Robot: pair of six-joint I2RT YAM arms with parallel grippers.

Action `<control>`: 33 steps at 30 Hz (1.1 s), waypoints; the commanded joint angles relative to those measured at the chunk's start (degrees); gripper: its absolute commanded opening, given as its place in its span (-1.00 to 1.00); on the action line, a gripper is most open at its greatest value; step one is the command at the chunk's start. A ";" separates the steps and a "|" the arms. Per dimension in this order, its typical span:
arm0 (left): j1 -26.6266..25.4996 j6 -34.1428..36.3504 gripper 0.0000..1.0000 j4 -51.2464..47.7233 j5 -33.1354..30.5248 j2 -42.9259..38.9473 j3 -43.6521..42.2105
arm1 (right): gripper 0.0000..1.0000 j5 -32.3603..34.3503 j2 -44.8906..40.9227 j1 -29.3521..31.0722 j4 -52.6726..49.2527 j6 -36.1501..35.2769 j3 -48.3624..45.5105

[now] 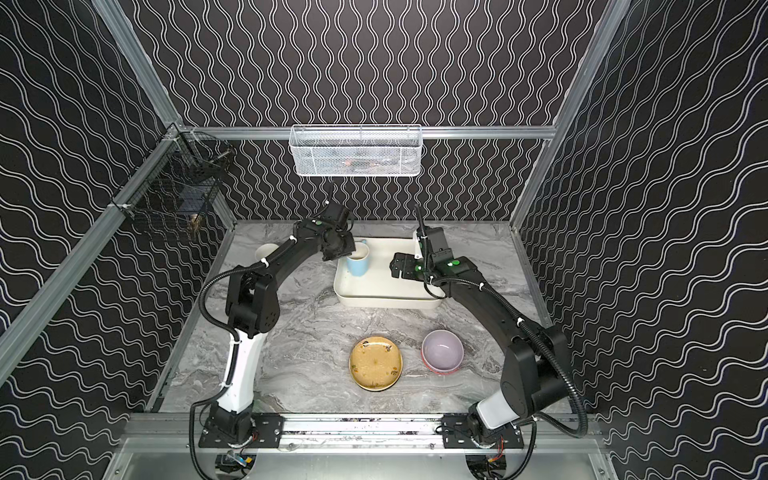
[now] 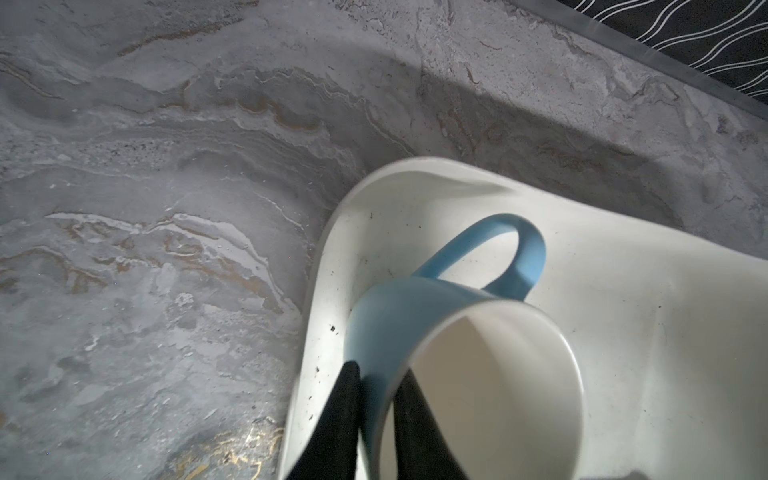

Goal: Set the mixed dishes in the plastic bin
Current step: 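Carry the light-blue mug into the cream bin and lower it, then open the left gripper and withdraw it toward the purple mug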

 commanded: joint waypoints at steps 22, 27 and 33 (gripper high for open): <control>0.41 -0.45 -0.18 6.88 -1.73 -2.72 -3.02 | 0.93 0.90 1.31 -0.07 -1.34 -0.60 1.50; 0.37 0.17 0.26 7.29 -0.66 -5.03 -5.50 | 0.93 0.83 0.70 -0.06 -2.04 -0.34 1.73; 0.46 1.00 0.29 6.78 0.44 -8.81 -7.72 | 0.93 2.34 -0.51 -0.04 -3.21 -0.38 1.86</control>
